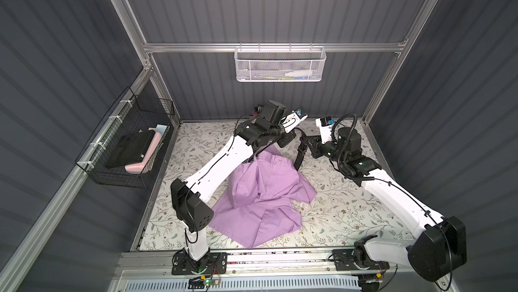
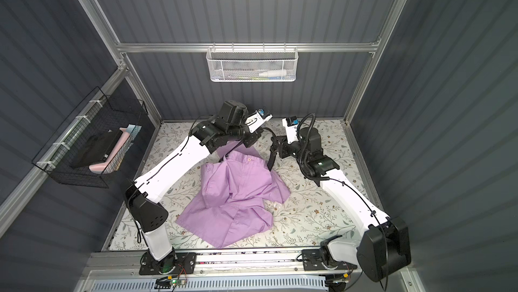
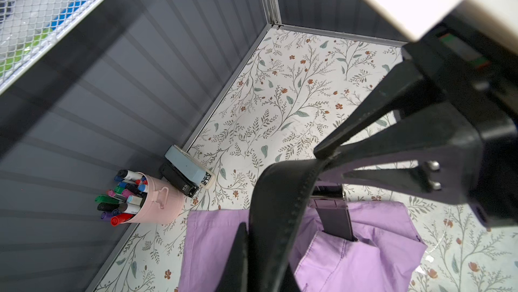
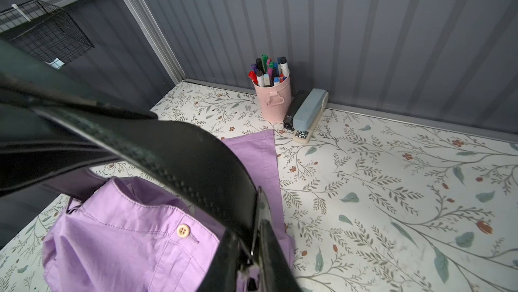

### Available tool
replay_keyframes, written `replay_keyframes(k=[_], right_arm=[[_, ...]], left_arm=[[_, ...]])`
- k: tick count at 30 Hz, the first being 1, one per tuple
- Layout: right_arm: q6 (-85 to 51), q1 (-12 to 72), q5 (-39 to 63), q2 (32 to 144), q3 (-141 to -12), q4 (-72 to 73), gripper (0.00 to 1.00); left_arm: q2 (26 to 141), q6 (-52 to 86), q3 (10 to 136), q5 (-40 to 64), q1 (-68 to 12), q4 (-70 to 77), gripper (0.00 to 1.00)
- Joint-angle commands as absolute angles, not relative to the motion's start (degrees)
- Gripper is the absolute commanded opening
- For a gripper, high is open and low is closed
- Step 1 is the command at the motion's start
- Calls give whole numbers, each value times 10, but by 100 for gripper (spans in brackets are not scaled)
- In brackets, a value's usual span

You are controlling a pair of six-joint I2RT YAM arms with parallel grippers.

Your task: Remove the belt from the trousers

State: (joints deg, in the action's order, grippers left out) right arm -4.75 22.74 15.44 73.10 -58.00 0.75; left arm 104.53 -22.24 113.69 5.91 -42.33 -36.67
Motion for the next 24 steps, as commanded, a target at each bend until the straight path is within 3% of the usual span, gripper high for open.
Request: replay_keyframes(k=[1, 6, 10, 12, 15, 20, 24], right_arm=[[-55, 213, 119, 755, -558, -46, 15], [-54, 212, 112, 763, -553, -49, 14], [-56, 209, 112, 772, -549, -51, 0], [-59, 209, 113, 776, -550, -56, 2], [-62, 209, 112, 783, -552, -60, 14], [-64, 209, 114, 792, -555, -64, 21], [-64, 208, 117, 798, -554, -64, 17]], left_arm=[[963, -184, 1144, 116, -418, -289, 0], [946, -162, 1132, 137, -405, -267, 0], [933, -146, 1123, 150, -396, -257, 0], [926, -134, 1116, 160, -388, -247, 0], [918, -118, 1111, 175, -378, -235, 0], [913, -102, 1109, 190, -370, -225, 0], [908, -93, 1108, 198, -365, -217, 0]])
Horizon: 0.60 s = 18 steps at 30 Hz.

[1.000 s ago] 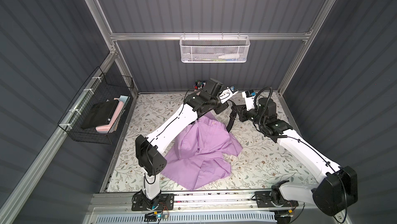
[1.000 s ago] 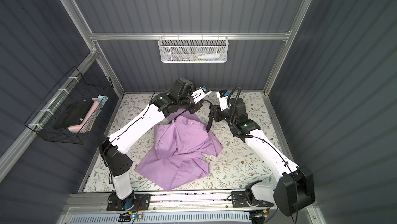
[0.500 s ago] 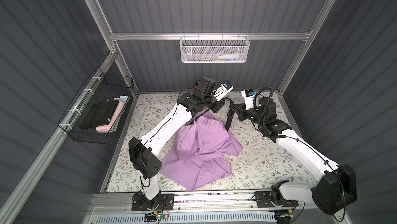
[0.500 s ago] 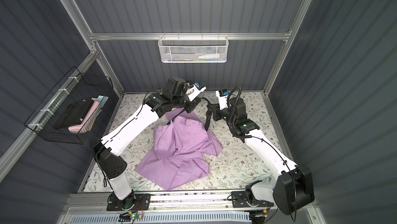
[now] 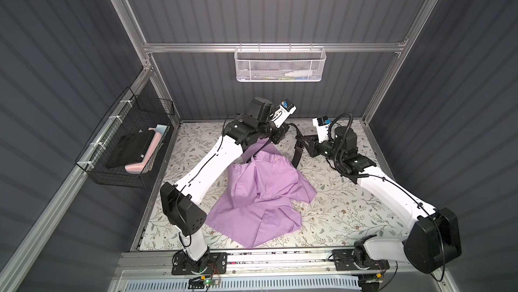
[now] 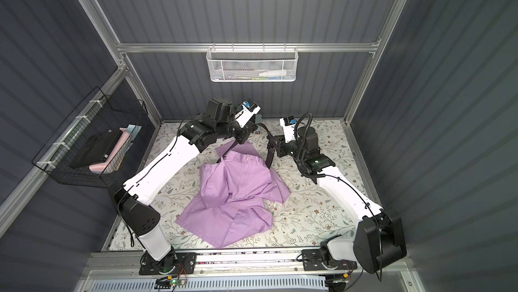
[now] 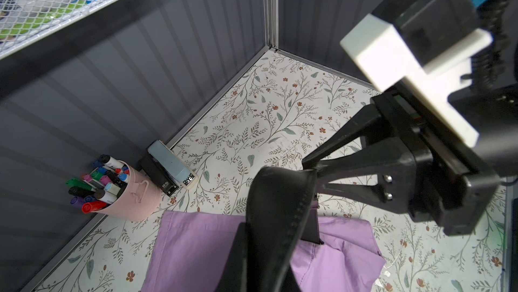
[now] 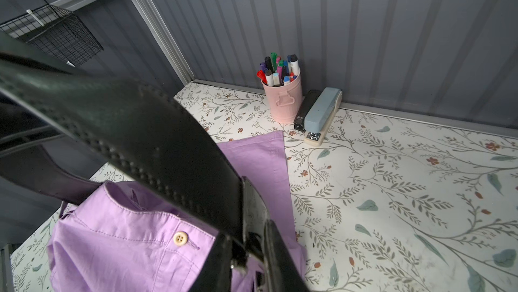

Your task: Remove the belt from the trousers

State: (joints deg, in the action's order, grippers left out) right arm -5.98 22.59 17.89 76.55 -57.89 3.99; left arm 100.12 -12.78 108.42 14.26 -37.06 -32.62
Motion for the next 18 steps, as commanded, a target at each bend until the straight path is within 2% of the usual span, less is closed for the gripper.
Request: replay_keyframes(k=[1, 4, 6, 9, 11, 15, 17, 18], right_arm=[[-64, 208, 118, 799, -554, -65, 12], [-64, 207, 121, 799, -553, -65, 0], [-67, 206, 127, 798, -554, -64, 0], [-65, 207, 142, 792, -560, -64, 6], [-67, 207, 142, 788, -561, -59, 0], [-67, 205, 171, 787, -568, -59, 0], [-74, 205, 178, 786, -574, -62, 17], [-75, 205, 181, 785, -577, -61, 22]], left_arm=[[907, -92, 1108, 200, -364, -216, 0], [902, -86, 1107, 204, -361, -213, 0], [904, -85, 1108, 205, -360, -214, 0], [911, -84, 1110, 206, -360, -225, 0], [913, -82, 1104, 208, -360, -226, 0], [912, -79, 1092, 209, -358, -225, 0], [915, -79, 1095, 213, -357, -237, 0], [917, -79, 1098, 214, -357, -242, 0]])
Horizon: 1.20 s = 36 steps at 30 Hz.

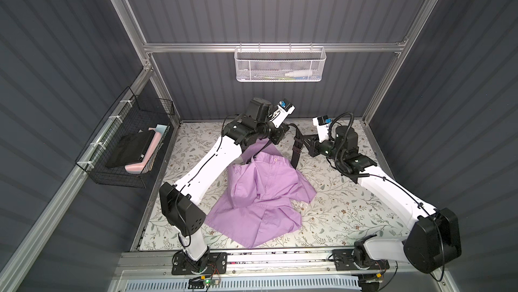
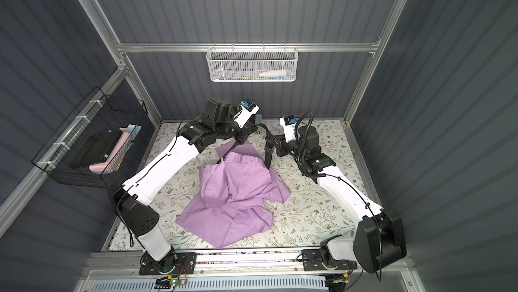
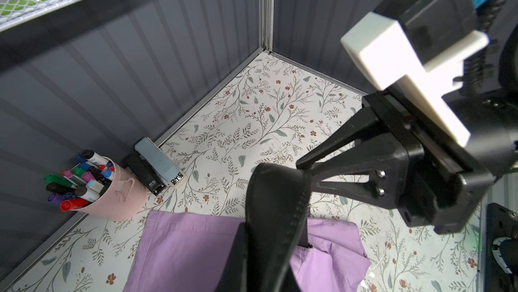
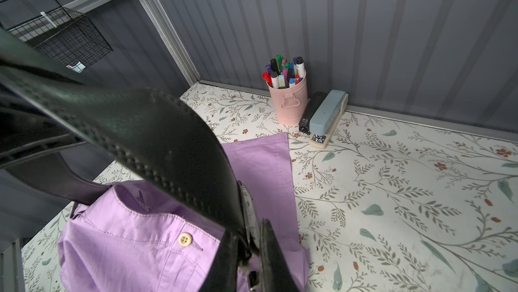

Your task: Remove the belt from the trousers

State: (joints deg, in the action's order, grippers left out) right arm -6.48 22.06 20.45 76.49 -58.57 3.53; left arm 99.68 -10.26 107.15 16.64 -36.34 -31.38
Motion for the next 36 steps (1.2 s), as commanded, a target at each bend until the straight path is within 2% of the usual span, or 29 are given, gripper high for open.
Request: replay_keyframes(k=[1, 9, 15, 17, 26, 36], right_arm=[[-79, 205, 182, 783, -580, -60, 23], [-97, 191, 213, 785, -608, -59, 11], [-99, 189, 236, 775, -607, -40, 29], [-97, 189, 247, 771, -603, -28, 31], [-98, 189, 289, 760, -616, -21, 37], [-90, 192, 279, 764, -650, -34, 39]], left_arm=[[919, -79, 1099, 215, -356, -248, 0], [921, -80, 1092, 219, -355, -258, 0], [923, -78, 1086, 220, -355, -263, 0], [925, -77, 1085, 221, -355, -263, 0], [929, -76, 1070, 212, -355, -272, 0], [951, -71, 1080, 208, -355, -285, 0]])
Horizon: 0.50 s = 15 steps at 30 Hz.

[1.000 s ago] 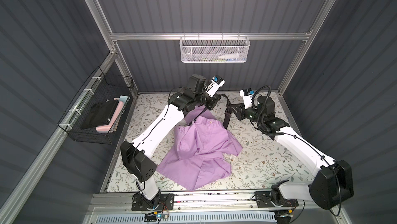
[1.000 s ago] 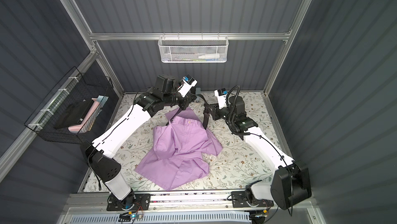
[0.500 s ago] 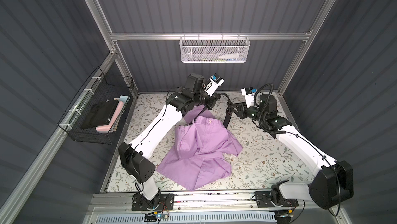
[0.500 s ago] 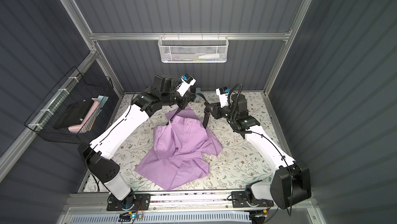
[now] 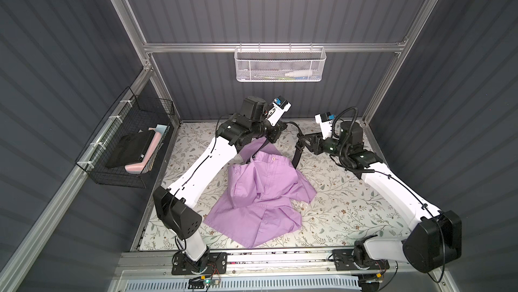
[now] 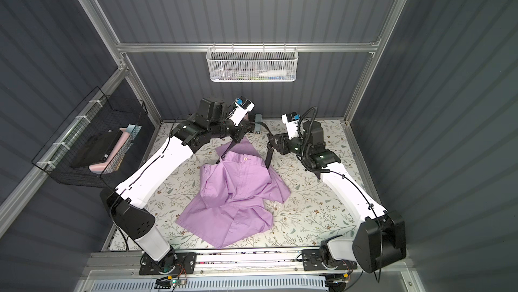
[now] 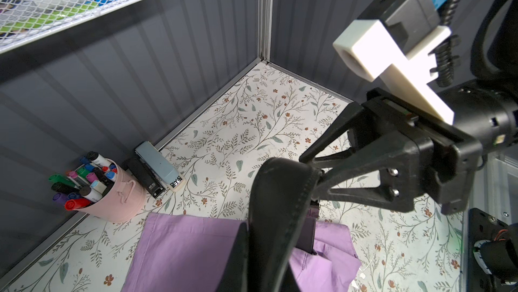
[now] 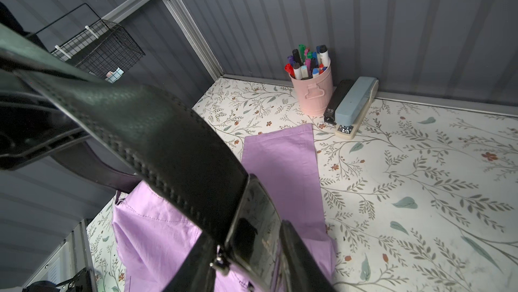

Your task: Remove the belt from the trousers

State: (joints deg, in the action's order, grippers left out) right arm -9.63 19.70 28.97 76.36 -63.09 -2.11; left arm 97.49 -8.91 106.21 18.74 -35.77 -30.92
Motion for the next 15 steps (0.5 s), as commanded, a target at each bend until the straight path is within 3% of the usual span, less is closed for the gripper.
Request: replay_keyframes(k=[1, 15], right_arm=[[-90, 192, 278, 766, -652, -37, 39], [-71, 213, 252, 785, -690, -67, 41]], left_arm=[[952, -70, 1081, 207, -355, -285, 0], [979, -73, 1095, 198, -355, -298, 0]])
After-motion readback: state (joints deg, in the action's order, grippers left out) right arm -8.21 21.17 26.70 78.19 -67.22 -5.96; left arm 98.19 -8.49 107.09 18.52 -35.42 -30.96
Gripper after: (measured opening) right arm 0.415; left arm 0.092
